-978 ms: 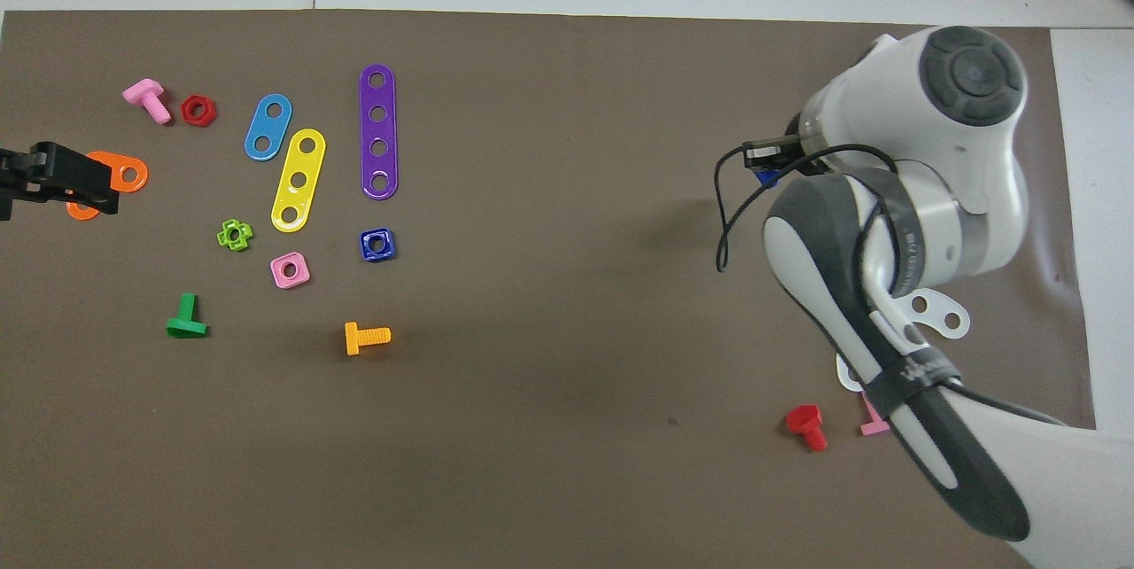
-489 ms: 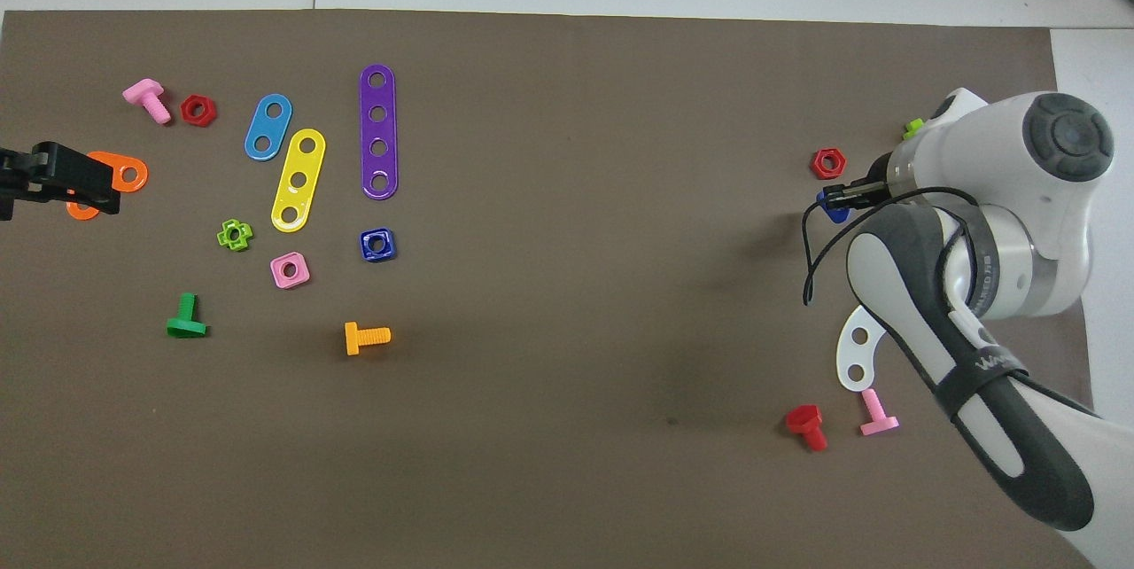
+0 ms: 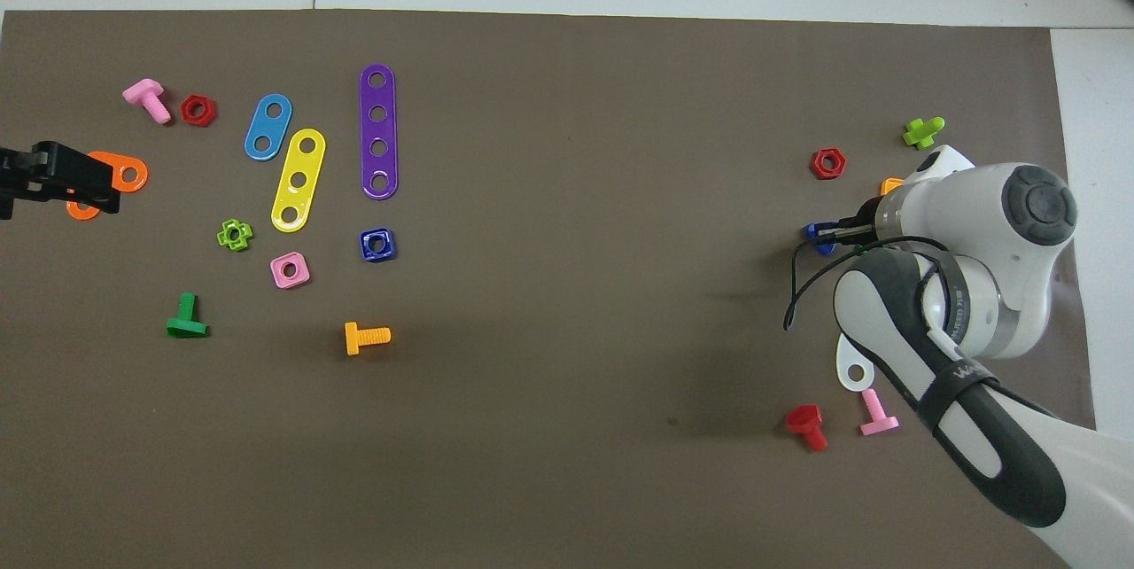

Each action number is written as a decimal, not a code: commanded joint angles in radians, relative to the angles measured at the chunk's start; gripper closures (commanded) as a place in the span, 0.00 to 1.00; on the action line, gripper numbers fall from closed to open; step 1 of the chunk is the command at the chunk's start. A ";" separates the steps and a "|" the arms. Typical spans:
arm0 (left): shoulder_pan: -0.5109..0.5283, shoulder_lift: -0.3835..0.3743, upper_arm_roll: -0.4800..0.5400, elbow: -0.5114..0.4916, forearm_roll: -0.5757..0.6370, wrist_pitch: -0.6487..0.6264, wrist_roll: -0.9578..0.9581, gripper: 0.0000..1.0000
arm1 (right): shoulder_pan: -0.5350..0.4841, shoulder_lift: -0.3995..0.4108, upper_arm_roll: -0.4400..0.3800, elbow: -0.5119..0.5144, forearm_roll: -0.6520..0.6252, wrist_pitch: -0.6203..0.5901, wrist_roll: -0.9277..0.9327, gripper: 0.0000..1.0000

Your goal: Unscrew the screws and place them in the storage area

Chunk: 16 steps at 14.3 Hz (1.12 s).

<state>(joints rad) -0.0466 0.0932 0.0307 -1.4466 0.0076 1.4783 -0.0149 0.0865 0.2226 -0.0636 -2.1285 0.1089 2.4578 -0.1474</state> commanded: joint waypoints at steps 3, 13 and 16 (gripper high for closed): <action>0.005 -0.016 0.000 -0.021 -0.015 0.019 0.012 0.00 | -0.005 -0.029 0.002 0.004 0.028 0.010 -0.009 0.00; 0.007 -0.036 0.000 -0.055 -0.015 0.017 0.004 0.00 | -0.087 -0.299 -0.016 0.289 -0.059 -0.607 0.219 0.00; 0.007 -0.036 0.000 -0.055 -0.015 0.017 0.004 0.00 | -0.088 -0.299 -0.015 0.442 -0.083 -0.807 0.239 0.00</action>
<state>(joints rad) -0.0465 0.0901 0.0313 -1.4607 0.0075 1.4785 -0.0149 0.0050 -0.0999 -0.0883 -1.7796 0.0484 1.7474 0.0655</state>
